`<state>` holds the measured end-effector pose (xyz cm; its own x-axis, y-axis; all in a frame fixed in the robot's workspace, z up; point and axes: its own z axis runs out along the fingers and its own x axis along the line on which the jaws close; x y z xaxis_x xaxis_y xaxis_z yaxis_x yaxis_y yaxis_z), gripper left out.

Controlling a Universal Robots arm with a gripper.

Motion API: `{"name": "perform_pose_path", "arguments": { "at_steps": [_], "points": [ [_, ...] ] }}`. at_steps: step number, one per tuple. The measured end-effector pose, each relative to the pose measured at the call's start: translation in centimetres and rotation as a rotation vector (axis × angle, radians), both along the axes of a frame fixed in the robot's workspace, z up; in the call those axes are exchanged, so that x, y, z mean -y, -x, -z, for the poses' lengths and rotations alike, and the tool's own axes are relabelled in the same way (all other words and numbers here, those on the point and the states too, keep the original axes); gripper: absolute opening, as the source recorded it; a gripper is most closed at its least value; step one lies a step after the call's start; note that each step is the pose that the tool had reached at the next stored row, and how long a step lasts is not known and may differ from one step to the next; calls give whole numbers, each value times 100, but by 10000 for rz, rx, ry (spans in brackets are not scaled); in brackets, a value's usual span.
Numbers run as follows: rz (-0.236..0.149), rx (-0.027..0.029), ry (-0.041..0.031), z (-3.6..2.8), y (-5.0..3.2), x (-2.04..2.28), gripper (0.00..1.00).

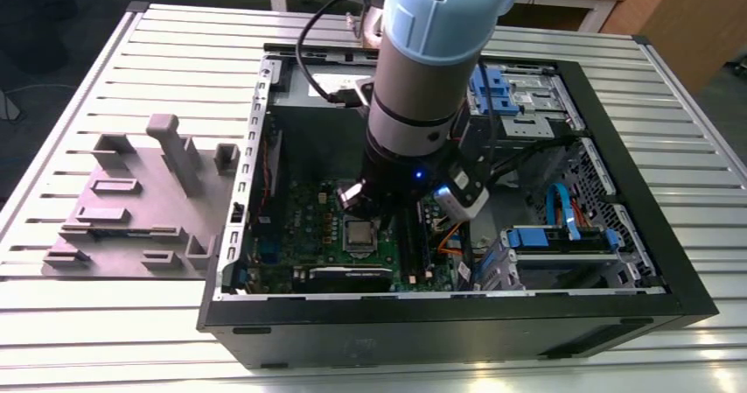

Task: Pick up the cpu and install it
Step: 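Install the first cpu locking lever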

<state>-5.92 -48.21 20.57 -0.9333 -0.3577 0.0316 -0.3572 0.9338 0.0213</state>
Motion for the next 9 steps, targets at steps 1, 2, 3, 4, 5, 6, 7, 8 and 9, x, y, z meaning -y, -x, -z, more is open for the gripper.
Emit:
{"name": "perform_pose_path", "arguments": {
  "at_steps": [1,2,3,4,5,6,7,8,9],
  "points": [
    [4,0,0,4,0,2,10],
    [4,0,0,5,0,2,10],
    [5,0,0,7,0,4,10],
    [6,0,0,11,0,7,10],
    [7,-1,0,15,0,12,10],
    [8,0,0,19,0,17,10],
    [9,0,0,24,-1,25,10],
    [10,0,0,28,0,33,10],
    [11,0,0,32,0,42,10]
  ]
}}
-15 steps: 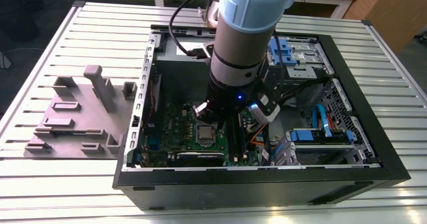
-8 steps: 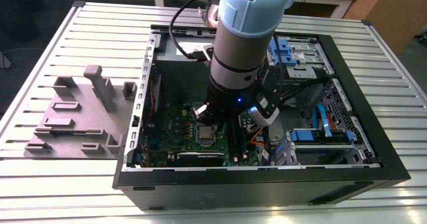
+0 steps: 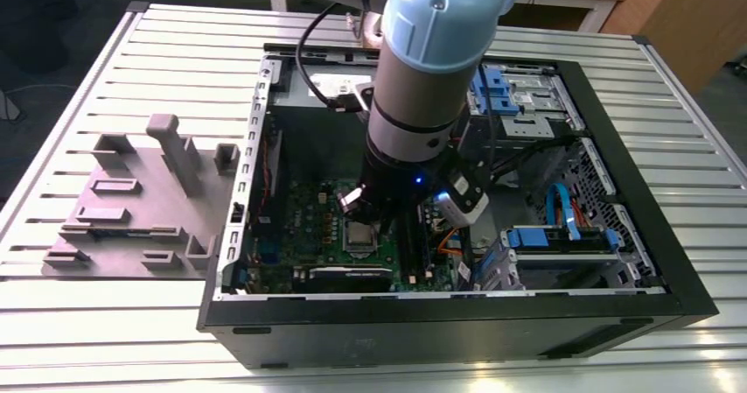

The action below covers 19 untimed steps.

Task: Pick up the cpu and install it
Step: 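Install the first cpu locking lever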

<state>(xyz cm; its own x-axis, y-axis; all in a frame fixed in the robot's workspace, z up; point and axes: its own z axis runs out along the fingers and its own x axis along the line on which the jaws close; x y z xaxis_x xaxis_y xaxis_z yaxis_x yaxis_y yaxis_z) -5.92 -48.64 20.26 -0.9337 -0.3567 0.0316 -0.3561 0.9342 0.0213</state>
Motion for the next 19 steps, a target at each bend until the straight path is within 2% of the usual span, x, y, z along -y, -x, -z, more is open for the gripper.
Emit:
{"name": "perform_pose_path", "arguments": {
  "at_steps": [5,11,19],
  "points": [
    [3,-1,3,20,1,42,10],
    [2,0,2,42,0,45,10],
    [2,-5,12,130,-5,46,10]
  ]
}}
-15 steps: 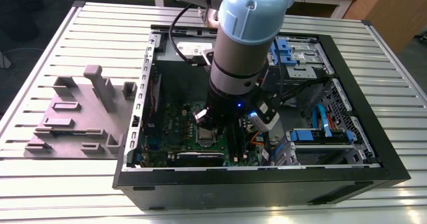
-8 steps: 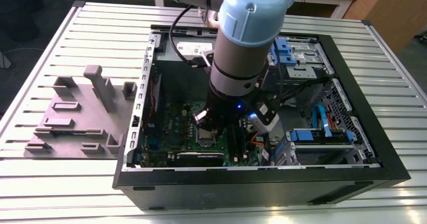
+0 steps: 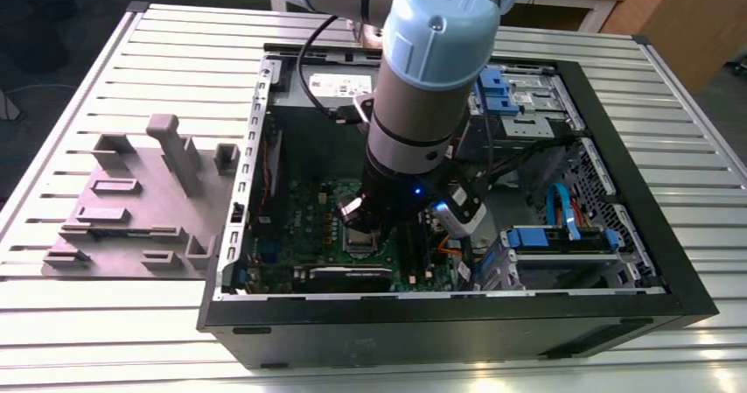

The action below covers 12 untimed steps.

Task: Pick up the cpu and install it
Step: 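Install the first cpu locking lever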

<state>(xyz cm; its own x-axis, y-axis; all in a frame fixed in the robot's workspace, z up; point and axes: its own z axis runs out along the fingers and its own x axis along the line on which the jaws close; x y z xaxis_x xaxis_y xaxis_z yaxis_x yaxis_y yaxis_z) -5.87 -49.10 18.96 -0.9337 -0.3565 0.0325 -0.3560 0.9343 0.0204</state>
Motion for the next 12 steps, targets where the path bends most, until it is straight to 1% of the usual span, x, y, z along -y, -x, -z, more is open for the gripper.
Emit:
{"name": "perform_pose_path", "arguments": {
  "at_steps": [3,8,9,12],
  "points": [
    [0,4,-6,13,-2,-1,10],
    [0,5,-9,15,-2,-1,10],
    [0,4,-6,11,-2,-2,10],
    [1,13,-31,-23,-3,-5,10]
  ]
}}
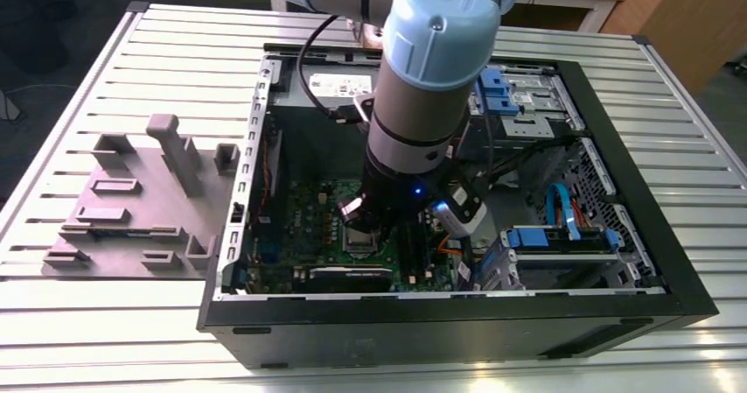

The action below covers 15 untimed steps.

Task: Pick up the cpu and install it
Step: 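Install the first cpu locking lever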

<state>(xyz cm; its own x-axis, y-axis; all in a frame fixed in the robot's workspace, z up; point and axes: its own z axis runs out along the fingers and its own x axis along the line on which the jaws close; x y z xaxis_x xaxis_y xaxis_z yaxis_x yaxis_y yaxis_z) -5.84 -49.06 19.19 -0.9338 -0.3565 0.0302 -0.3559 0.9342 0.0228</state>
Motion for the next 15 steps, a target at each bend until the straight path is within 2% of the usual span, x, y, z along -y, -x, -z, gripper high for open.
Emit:
{"name": "perform_pose_path", "arguments": {
  "at_steps": [4,9,10,12,15],
  "points": [
    [0,-6,17,-63,1,2,10],
    [-1,11,21,-70,13,4,10],
    [-2,25,14,-70,21,4,10],
    [-1,51,-54,-66,32,4,10],
    [-1,65,-102,-63,36,3,10]
  ]
}}
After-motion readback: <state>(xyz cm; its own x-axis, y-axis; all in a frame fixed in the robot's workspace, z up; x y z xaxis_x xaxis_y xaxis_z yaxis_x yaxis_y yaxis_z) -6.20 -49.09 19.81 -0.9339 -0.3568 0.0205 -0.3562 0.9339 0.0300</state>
